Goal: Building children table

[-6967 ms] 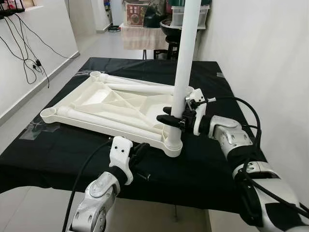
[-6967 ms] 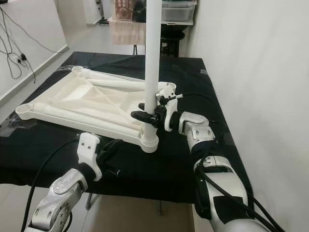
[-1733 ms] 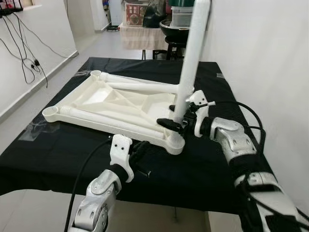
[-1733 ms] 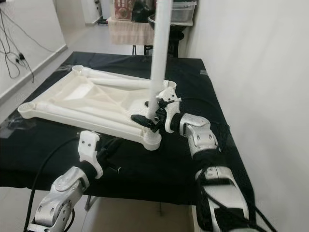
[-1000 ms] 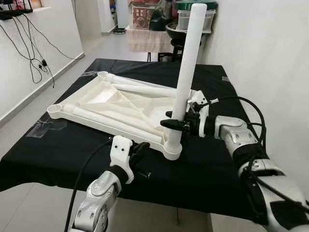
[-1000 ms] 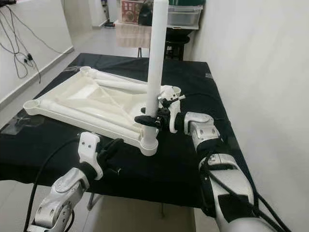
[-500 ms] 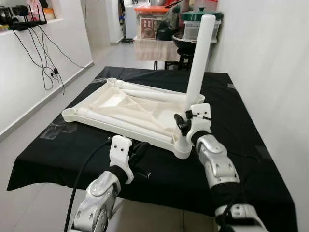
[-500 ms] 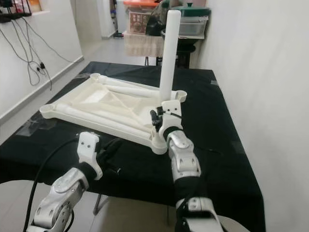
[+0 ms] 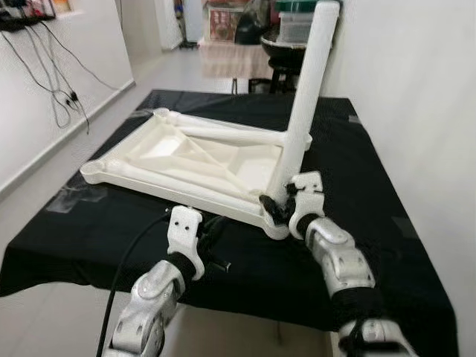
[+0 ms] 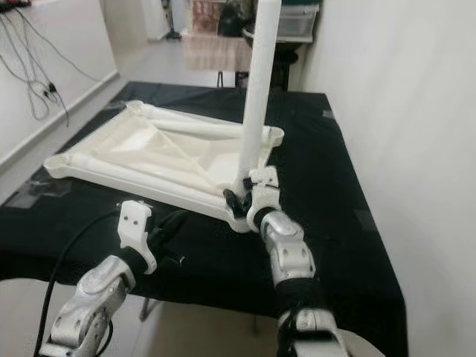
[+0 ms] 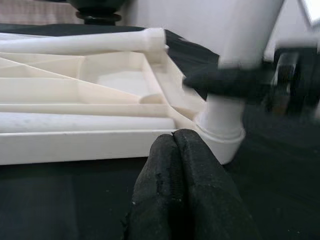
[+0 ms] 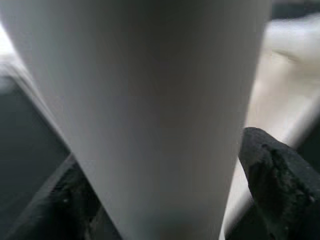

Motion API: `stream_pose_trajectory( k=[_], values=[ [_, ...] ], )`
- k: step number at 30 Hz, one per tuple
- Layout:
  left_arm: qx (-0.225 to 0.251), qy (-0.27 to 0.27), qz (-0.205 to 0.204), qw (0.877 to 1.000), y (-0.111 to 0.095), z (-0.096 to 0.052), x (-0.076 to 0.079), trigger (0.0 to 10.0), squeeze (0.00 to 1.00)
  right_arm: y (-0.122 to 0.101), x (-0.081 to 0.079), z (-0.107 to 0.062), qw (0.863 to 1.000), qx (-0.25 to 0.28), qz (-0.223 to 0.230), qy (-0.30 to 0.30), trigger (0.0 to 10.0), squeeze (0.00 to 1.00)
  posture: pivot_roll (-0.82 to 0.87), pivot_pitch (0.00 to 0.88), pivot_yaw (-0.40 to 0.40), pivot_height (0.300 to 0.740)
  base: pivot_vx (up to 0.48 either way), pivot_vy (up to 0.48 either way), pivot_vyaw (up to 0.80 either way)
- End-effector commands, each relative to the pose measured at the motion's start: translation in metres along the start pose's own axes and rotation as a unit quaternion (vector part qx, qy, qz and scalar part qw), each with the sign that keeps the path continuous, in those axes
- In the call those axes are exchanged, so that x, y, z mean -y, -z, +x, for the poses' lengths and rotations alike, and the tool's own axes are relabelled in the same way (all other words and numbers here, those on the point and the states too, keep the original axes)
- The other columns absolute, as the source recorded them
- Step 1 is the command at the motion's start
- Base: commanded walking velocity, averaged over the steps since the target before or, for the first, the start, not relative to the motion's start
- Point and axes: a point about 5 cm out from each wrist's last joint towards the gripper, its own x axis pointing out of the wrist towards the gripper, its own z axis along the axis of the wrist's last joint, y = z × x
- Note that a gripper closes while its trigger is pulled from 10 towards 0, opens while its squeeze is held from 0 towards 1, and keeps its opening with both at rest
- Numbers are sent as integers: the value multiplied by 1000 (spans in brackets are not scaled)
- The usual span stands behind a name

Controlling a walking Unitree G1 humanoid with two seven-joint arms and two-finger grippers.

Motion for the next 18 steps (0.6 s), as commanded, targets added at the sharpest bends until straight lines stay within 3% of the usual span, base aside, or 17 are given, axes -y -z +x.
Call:
stream_pose_trajectory(
  k=[1, 4, 5, 7, 9, 13, 14, 15, 18],
  values=[
    [-7, 0, -3, 1000, 3, 0, 0, 10000, 0, -5, -8, 5, 997, 5, 2, -75, 10000, 0, -36, 15, -39, 740, 0, 0, 0],
    [-7, 0, -3, 1000, 3, 1, 0, 10000, 0, -17, -2, 5, 992, 15, -7, -127, 10000, 0, -27, 13, -45, 740, 0, 0, 0],
    [-7, -1, -3, 1000, 4, 1, 0, 10000, 0, -26, -1, 5, 983, 13, -15, -180, 10000, 0, -23, 13, -46, 740, 0, 0, 0],
    [-7, -1, -3, 1000, 4, 1, 0, 10000, 0, -26, -1, 5, 983, 13, -15, -180, 10000, 0, -23, 13, -46, 740, 0, 0, 0],
    [-7, -1, -3, 1000, 4, 1, 0, 10000, 0, -28, -4, 5, 974, -3, -27, -226, 10000, 0, -15, 11, -50, 740, 0, 0, 0],
    [-8, -1, -3, 1000, 4, 1, 1, 10000, 0, -27, -5, 6, 966, -21, -28, -258, 10000, 0, -8, 10, -54, 740, 0, 0, 0],
    [-8, -1, -3, 1000, 4, 1, 1, 10000, 0, -28, -5, 7, 964, -22, -26, -265, 2627, 0, -7, 10, -55, 740, 0, 0, 0],
    [-7, -1, -2, 1000, 4, 1, 1, 10000, 0, -29, -4, 8, 964, -21, -24, -264, 0, 0, -2, 9, -57, 740, 0, 0, 0],
    [-7, -2, -3, 1000, 4, 1, 2, 10000, 0, -31, 1, 7, 967, -11, -21, -252, 0, 0, -5, 9, -55, 740, 0, 0, 0]
  ],
)
